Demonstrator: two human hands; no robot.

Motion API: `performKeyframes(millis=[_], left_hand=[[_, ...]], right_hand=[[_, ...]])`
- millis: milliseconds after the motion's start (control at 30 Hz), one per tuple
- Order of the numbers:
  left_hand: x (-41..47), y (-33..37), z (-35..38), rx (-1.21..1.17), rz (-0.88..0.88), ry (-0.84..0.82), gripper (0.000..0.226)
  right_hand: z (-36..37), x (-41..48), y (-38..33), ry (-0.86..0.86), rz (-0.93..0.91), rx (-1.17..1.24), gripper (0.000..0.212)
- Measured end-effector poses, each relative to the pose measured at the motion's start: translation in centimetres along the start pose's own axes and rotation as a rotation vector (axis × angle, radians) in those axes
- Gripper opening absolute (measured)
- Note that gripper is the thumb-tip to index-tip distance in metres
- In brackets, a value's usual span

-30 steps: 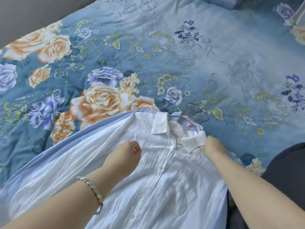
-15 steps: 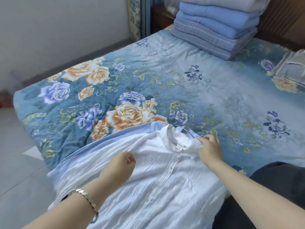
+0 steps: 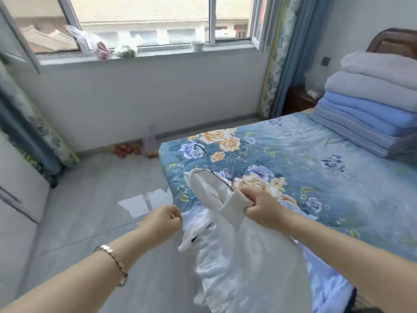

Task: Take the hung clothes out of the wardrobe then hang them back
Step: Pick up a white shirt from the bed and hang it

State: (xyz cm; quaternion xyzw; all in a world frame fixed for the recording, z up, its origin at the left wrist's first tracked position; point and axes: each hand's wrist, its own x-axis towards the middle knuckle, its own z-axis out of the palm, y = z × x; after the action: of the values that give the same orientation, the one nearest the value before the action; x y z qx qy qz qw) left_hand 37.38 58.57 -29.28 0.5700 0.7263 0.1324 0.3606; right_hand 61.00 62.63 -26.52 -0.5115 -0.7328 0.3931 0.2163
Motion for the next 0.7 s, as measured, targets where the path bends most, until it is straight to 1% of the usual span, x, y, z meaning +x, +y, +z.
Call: performKeyframes(millis=[33, 67, 133, 167, 267, 333, 467, 567, 700], left_hand=[[-1.6, -1.5, -1.8, -0.016, -0.035, 0.043, 0.019], [-3.3, -2.9, -3.6, -0.028, -0.068, 0.091, 0.022], [-6.7, -5.4, -7.1, -0.049, -0.137, 0.201, 0.026], [-8.5, -6.6, -8.8, -0.061, -0.172, 0.259, 0.026], [-14.1, -10.0, -13.1, -0.119, -0.296, 0.421, 0.027], [-18.4, -11.9, -15.1, -0.169, -0.379, 0.527, 0.027], [-27.6, -14.0, -17.6, -0.191, -0.537, 0.744, 0.024], [-34.5, -14.9, -18.5, -0.233, -0.656, 0.914, 0.020], [-43.9, -16.2, -19.2, -0.252, -0.807, 1.065, 0.018]], right_hand=[[1.3, 0.0, -3.4, -0.050, -0.033, -0.006, 0.009], [2.7, 0.1, -6.4, -0.098, -0.065, -0.006, 0.012], [5.4, 0.2, -12.5, -0.177, -0.149, 0.017, 0.030], [6.8, 0.2, -15.3, -0.209, -0.187, 0.014, 0.033], [10.8, -0.1, -22.8, -0.311, -0.295, -0.001, 0.026], [13.2, -0.9, -27.1, -0.417, -0.365, 0.012, 0.018], [16.8, -4.3, -34.4, -0.600, -0.546, 0.010, 0.020], [18.9, -7.7, -39.6, -0.726, -0.681, 0.017, 0.028], [21.8, -12.5, -46.4, -0.827, -0.860, 0.008, 0.021]])
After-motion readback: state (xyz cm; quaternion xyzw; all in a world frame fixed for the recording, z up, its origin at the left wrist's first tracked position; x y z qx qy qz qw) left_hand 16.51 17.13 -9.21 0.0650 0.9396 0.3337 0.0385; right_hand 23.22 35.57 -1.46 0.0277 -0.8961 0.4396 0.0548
